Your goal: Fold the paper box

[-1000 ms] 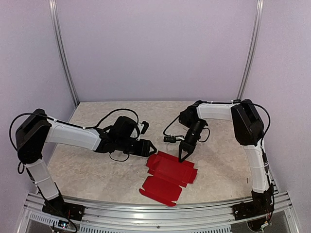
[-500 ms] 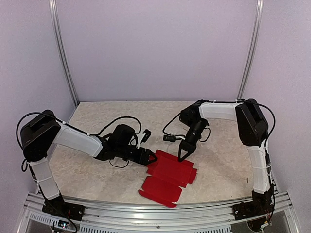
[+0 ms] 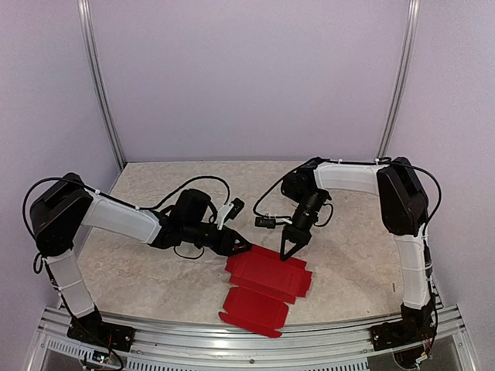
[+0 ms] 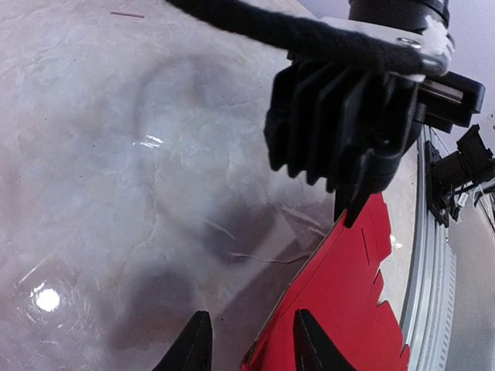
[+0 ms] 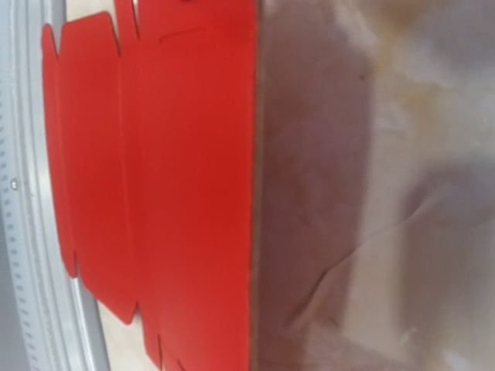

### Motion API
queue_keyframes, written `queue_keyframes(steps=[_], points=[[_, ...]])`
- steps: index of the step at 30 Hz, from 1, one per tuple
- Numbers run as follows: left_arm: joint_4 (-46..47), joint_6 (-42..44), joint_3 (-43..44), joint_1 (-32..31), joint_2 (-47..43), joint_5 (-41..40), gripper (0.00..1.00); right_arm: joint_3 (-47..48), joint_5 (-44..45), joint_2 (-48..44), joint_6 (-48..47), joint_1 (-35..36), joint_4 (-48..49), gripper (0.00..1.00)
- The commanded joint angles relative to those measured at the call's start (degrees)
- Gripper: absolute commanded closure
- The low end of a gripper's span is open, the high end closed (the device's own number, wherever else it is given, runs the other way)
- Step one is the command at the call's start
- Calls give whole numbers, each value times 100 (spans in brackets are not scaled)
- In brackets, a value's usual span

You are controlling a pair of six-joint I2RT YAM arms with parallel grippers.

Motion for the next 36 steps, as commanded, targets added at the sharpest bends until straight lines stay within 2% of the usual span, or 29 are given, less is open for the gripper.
queue_keyframes(steps=[1, 6, 14, 20, 24, 36], points=[[-196, 251, 191, 32, -151, 580, 69, 142, -143, -253, -114, 64, -160, 100], [-188, 236, 157, 49, -241, 620, 84, 183, -147, -257, -122, 67, -180, 100], [-216, 162, 211, 45, -397, 524, 91, 217, -160, -302, 155, 69, -45, 100], [-1305, 564, 841, -287, -537, -232, 83, 332, -42, -332, 469, 67, 113, 100], [-1875, 661, 1099, -362, -664, -379, 80, 406, 20, -395, 439, 67, 106, 100], [-2534, 768, 785, -51, -1738, -815, 70, 322, -2, -892, -3, 90, 29, 100]])
